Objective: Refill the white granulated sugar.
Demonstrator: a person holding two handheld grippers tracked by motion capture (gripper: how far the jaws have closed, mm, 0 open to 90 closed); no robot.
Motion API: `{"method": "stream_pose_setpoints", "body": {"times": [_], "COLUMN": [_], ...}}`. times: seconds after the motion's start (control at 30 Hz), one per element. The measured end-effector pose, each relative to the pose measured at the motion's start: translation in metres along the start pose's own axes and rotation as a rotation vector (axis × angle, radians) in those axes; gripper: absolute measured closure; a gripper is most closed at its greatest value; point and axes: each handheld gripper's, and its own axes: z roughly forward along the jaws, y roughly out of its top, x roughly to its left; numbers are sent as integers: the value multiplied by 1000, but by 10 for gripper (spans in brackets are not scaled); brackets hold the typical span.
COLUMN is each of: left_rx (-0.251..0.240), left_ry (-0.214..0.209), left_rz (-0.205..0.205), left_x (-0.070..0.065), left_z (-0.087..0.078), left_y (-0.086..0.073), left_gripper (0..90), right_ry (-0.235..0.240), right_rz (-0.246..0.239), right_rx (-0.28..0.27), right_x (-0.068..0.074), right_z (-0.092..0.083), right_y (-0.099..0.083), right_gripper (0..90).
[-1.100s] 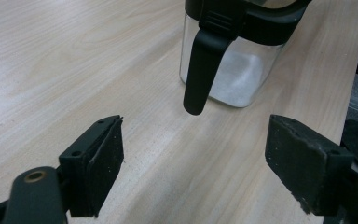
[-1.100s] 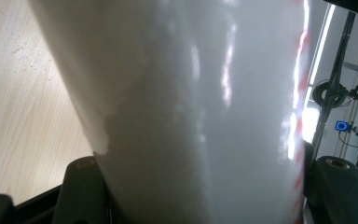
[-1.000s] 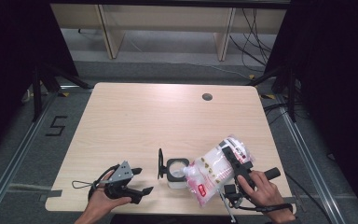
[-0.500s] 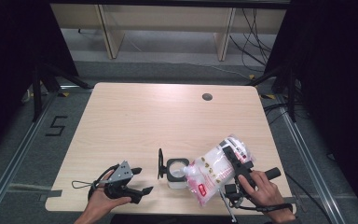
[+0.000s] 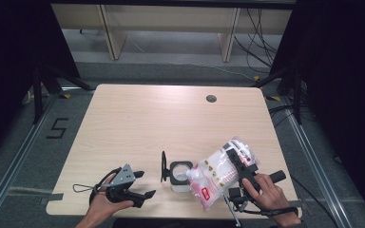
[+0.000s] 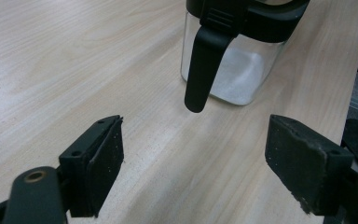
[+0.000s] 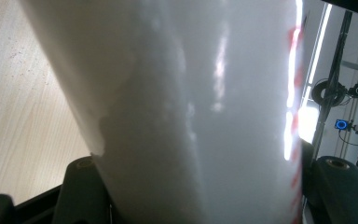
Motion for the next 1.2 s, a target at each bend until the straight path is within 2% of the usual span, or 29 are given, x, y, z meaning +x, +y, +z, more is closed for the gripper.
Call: {"method": "stream_pose_setpoints", "body": {"times": [0.03, 0.07, 0.1, 0.13, 0.17, 0.2, 0.27, 0.3, 0.37, 0.4, 0.43, 0.47, 0.53, 0.6, 0.63, 0.67, 0.7, 0.8, 0.83, 0.87, 0.9, 0.97, 1.0, 1.03, 1.1, 1.17, 1.2], "left_rx": [-1, 18, 18, -5, 3, -8, 25, -9, 3, -8, 5, 14, 5, -1, 3, 4, 4, -1, 28, 22, -1, -8, 26, 1, 13, -4, 20], "left_ry": [-8, 1, 1, -2, -2, 2, -1, 2, 5, 6, -1, 5, 9, 3, 0, 1, 1, 5, 11, 9, 6, 2, 19, 6, 7, 3, 14], "left_rz": [-8, 14, 14, -6, 2, -11, 12, -37, -26, -24, -27, -12, -26, -18, -26, -33, -33, -27, -9, -14, -28, -14, -16, -40, -28, -14, -7], "left_x": [0, 2, 2, -1, 0, -1, 2, -2, -2, -1, -1, 0, -2, -1, -1, -1, -1, -1, 1, 1, -1, -1, 1, -1, 0, -1, 1], "left_z": [0, -1, -1, 1, 0, 1, -1, 1, 0, 1, 0, -1, 0, 0, 0, 0, 0, 0, -2, -1, 0, 0, -2, -1, -1, 0, -2], "left_y": [0, 1, 1, -1, -1, 0, 0, -1, -1, -1, 0, 0, -1, 0, 0, 0, 0, -1, 0, 0, -1, -1, -1, -1, -1, -1, 0], "left_gripper": [189, 189, 189, 189, 189, 189, 189, 189, 189, 189, 189, 189, 190, 189, 189, 189, 190, 189, 189, 189, 189, 190, 189, 189, 189, 189, 189], "right_ry": [-4, -21, -20, -21, -17, -17, -15, -15, -16, -14, -14, -14, -13, -13, -2, -1, -9, 2, 1, -12, -13, -19, -19, -19, -19, -20, -20], "right_rz": [0, -34, -38, -37, -37, -35, -41, -40, -41, -39, -39, -40, -37, -36, -2, -1, -31, -9, -9, -31, -31, -28, -27, -28, -27, -28, -30], "right_rx": [-3, -22, -22, -22, -18, -21, -22, -20, -16, -23, -23, -18, -23, -23, -11, -12, -11, 7, 7, -12, -12, -18, -23, -22, -22, -22, -19], "right_x": [0, -2, -3, -2, -3, -2, -2, -2, -3, -3, -3, -3, -3, -3, 0, 0, -3, -2, -2, -3, -4, -3, -3, -3, -3, -3, -3], "right_z": [0, 1, 1, 1, 0, 1, 1, 1, 1, 1, 1, 1, 1, 1, 1, 1, 1, 0, 0, 1, 1, 1, 1, 1, 1, 1, 1], "right_y": [0, 0, 0, 0, 1, 1, 1, 1, 1, 1, 1, 1, 1, 1, 0, 0, 0, 0, 0, 0, 0, 0, 0, 0, 0, 0, 0], "right_gripper": [396, 397, 396, 396, 397, 396, 396, 396, 396, 397, 397, 397, 396, 397, 396, 396, 397, 397, 396, 396, 396, 396, 396, 396, 396, 396, 396]}}
